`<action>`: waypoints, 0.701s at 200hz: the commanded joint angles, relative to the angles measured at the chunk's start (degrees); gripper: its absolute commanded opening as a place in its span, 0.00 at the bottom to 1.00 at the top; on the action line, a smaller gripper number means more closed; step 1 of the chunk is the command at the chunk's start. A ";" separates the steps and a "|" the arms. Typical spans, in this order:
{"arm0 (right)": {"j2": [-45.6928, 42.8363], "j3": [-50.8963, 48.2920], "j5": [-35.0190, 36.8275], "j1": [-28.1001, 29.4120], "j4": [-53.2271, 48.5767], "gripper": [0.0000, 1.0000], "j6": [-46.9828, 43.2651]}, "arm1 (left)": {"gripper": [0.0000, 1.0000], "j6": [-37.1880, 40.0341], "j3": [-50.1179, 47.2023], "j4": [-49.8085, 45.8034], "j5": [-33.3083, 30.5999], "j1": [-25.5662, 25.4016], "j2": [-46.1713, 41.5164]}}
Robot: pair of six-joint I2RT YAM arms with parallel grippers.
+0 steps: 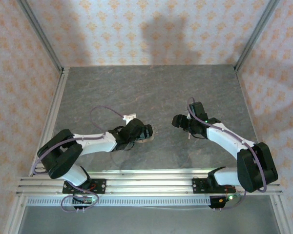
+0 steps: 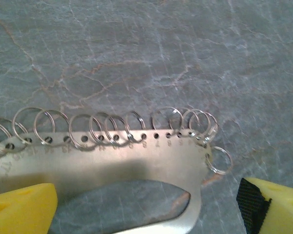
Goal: Put the keys on the keyring
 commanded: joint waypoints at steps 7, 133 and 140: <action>0.45 0.02 -0.94 0.56 -1.29 0.70 -0.66 | 0.97 -0.58 2.57 2.58 1.39 1.95 2.08; 5.24 1.95 -1.97 10.08 2.58 0.64 0.68 | 0.96 8.16 14.17 -0.26 7.64 12.74 13.11; 5.57 2.17 -1.66 10.69 2.77 0.64 0.64 | 0.96 9.06 15.65 -0.75 8.16 13.36 13.76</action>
